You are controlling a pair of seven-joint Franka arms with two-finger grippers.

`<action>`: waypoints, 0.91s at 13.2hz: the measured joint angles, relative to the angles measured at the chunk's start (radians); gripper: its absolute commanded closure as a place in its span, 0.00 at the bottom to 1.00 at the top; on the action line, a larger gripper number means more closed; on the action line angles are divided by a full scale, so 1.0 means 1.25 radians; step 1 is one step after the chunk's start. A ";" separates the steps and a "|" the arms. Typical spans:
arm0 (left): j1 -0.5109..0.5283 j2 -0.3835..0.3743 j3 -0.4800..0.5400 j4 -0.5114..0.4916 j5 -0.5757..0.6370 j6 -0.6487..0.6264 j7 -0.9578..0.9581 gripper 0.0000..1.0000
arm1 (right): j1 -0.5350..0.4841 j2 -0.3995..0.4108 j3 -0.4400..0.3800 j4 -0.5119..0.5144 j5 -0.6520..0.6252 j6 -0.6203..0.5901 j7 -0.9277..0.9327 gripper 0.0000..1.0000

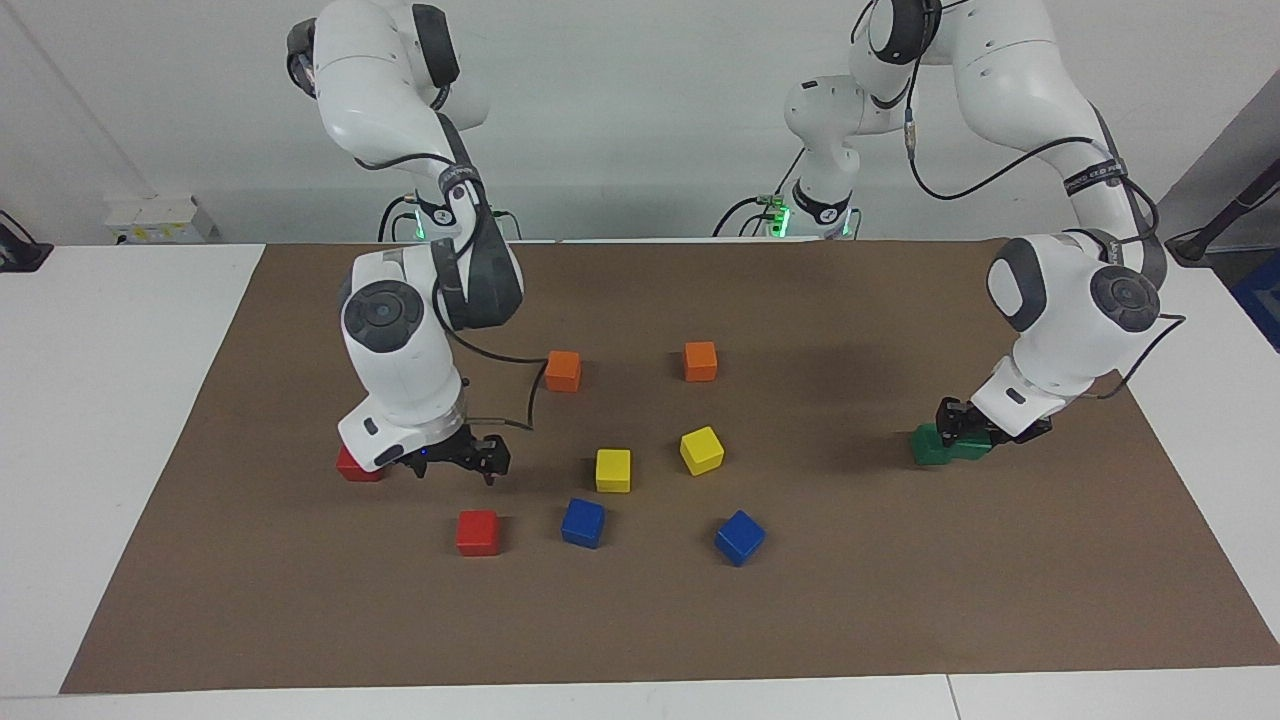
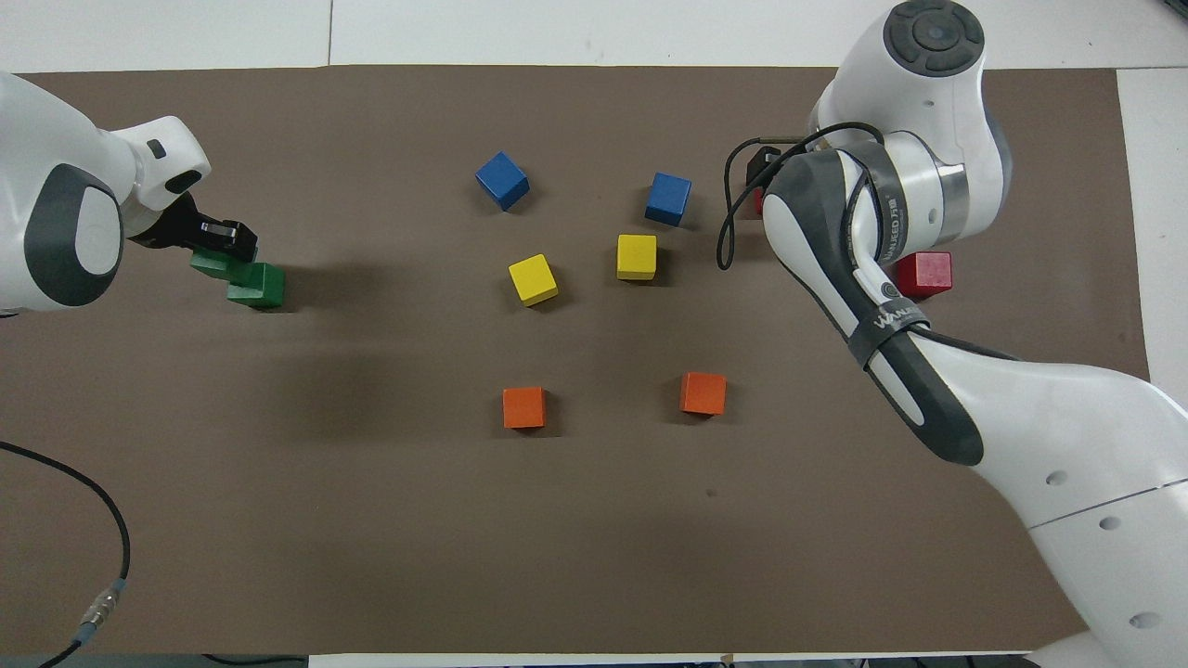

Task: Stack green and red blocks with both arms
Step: 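Stack green on green with the left gripper while the right gripper places red, then reach and grasp the other red block with the right gripper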

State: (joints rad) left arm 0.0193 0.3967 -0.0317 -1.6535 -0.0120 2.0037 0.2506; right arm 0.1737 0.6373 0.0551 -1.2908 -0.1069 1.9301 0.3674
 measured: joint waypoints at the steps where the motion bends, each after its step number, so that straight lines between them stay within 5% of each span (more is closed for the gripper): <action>1: 0.000 0.000 0.000 -0.007 -0.022 0.000 0.000 1.00 | 0.003 0.017 0.000 0.013 -0.017 0.008 -0.002 0.00; 12: 0.003 -0.007 0.009 -0.017 -0.048 0.000 -0.001 1.00 | 0.012 0.103 0.000 0.049 -0.045 0.089 -0.029 0.00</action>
State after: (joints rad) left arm 0.0230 0.3885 -0.0210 -1.6754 -0.0722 2.0034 0.2498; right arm 0.1887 0.7656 0.0552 -1.2297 -0.1628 2.0419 0.3307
